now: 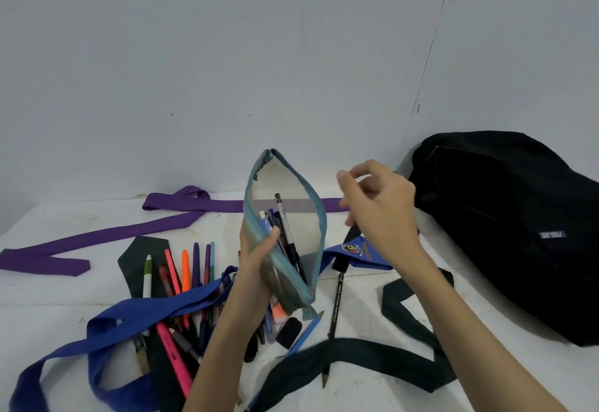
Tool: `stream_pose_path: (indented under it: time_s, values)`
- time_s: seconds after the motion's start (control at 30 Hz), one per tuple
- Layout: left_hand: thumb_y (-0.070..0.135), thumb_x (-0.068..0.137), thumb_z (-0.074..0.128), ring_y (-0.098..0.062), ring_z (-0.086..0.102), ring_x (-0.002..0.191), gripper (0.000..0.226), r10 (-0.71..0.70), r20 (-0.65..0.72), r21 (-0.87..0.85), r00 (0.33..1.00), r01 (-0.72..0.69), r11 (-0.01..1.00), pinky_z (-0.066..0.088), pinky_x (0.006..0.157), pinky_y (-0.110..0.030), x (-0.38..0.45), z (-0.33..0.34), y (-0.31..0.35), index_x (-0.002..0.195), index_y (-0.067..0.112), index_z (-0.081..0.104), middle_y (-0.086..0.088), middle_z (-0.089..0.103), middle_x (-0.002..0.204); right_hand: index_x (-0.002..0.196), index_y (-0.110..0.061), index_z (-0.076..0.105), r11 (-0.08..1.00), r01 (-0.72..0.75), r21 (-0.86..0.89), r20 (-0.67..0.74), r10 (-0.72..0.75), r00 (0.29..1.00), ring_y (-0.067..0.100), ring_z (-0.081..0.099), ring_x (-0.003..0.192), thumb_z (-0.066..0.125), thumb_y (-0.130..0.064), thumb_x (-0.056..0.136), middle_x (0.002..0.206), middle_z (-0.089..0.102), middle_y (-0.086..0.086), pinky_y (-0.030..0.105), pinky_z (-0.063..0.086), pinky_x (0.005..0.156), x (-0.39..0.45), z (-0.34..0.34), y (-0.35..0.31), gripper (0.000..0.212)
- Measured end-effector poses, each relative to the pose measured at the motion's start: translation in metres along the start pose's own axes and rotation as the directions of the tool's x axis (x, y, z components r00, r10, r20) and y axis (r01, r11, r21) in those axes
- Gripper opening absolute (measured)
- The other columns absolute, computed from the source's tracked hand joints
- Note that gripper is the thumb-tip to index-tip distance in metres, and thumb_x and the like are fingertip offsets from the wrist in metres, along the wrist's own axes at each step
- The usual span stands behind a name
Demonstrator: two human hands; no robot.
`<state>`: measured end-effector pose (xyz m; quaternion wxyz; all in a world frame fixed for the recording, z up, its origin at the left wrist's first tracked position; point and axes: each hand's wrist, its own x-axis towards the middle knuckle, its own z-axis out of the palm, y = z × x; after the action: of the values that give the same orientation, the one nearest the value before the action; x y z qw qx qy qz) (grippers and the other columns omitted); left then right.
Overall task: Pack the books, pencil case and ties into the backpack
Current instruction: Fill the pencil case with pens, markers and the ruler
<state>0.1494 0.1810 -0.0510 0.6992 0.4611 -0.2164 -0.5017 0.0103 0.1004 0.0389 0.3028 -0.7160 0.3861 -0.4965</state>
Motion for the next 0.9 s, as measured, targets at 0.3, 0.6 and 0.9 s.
stream_pose_path:
  time_s: [0.3, 0.6, 0.9]
  values:
    - [0.044, 0.054, 0.079, -0.028, 0.053, 0.119, 0.095, 0.000, -0.006, -0.021, 1.000, 0.000, 1.000, 0.043, 0.100, -0.047, 0.004, -0.009, 0.000, 0.139, 0.025, 0.039, -0.011, 0.055, 0.130, 0.079, -0.015, 0.053, 0.660, 0.089, -0.746, 0.563, 0.554, 0.614, 0.009, 0.055, 0.044, 0.058, -0.041, 0.089, 0.055, 0.058, -0.004, 0.024, 0.049, 0.056, -0.032, 0.026, 0.087, 0.029]
    - [0.039, 0.062, 0.070, -0.028, 0.053, 0.117, 0.084, 0.002, -0.022, -0.010, 1.000, -0.002, 1.000, 0.043, 0.099, -0.045, 0.005, -0.010, -0.001, 0.138, 0.025, 0.038, -0.011, 0.055, 0.128, 0.070, -0.010, 0.049, 0.902, -0.259, -0.346, 0.426, 0.397, 0.813, 0.019, 0.060, 0.046, 0.053, -0.017, 0.091, 0.063, 0.062, 0.012, 0.030, 0.048, 0.047, -0.018, 0.020, 0.077, 0.023]
    - [0.058, 0.041, 0.083, -0.024, 0.051, 0.118, 0.119, 0.077, -0.050, 0.125, 0.996, -0.070, 0.990, 0.048, 0.087, -0.039, 0.007, -0.004, -0.001, 0.144, 0.032, 0.029, -0.007, 0.046, 0.138, 0.079, -0.024, 0.044, 0.902, 0.253, 0.351, -0.310, -0.143, 0.940, 0.021, 0.060, 0.043, 0.052, -0.015, 0.094, 0.051, 0.058, 0.000, 0.024, 0.042, 0.042, 0.013, -0.014, -0.023, 0.019]
